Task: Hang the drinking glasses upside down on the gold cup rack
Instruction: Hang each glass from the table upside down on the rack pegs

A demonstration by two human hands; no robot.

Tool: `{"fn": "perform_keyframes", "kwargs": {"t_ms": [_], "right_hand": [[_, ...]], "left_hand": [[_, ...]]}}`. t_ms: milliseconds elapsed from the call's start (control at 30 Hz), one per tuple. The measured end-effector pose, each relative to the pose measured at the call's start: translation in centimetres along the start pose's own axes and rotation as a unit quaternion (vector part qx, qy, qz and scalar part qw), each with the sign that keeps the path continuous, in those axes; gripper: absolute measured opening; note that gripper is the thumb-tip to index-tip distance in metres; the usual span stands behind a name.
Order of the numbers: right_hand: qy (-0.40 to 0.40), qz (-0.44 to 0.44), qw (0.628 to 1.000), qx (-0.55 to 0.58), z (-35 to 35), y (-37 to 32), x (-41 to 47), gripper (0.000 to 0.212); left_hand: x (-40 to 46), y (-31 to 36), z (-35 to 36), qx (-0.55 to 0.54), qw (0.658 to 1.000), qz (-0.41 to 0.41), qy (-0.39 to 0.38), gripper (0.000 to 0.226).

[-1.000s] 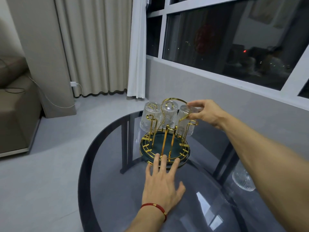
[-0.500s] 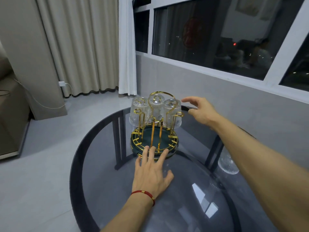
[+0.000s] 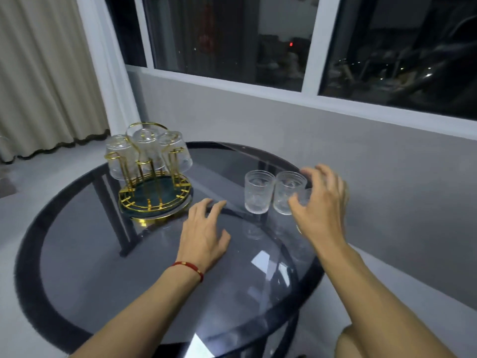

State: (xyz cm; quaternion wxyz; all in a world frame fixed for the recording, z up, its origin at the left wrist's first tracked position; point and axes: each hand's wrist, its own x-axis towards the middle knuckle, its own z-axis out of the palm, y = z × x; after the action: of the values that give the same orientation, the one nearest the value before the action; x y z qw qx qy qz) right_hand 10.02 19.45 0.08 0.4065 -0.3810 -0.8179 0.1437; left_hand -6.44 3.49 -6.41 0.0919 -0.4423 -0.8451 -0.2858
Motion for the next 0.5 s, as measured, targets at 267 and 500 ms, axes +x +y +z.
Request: {"fn": "perform_keyframes", "kwargs": {"t_ms": [267, 500], "right_hand": [[-0.133, 0.261, 0.946, 0.140, 0.5, 7.4, -0.9, 0.125], [-0.153, 0.211, 0.953, 0.154, -0.1, 9.1, -0.9, 0.077]], "left_hand": [[-1.5, 4.8, 1.1, -0.167, 0.985, 0.018, -0.024, 0.070], [-2.1, 6.3, 1.0, -0.248, 0.968, -0.012, -0.034, 0.063]]}}
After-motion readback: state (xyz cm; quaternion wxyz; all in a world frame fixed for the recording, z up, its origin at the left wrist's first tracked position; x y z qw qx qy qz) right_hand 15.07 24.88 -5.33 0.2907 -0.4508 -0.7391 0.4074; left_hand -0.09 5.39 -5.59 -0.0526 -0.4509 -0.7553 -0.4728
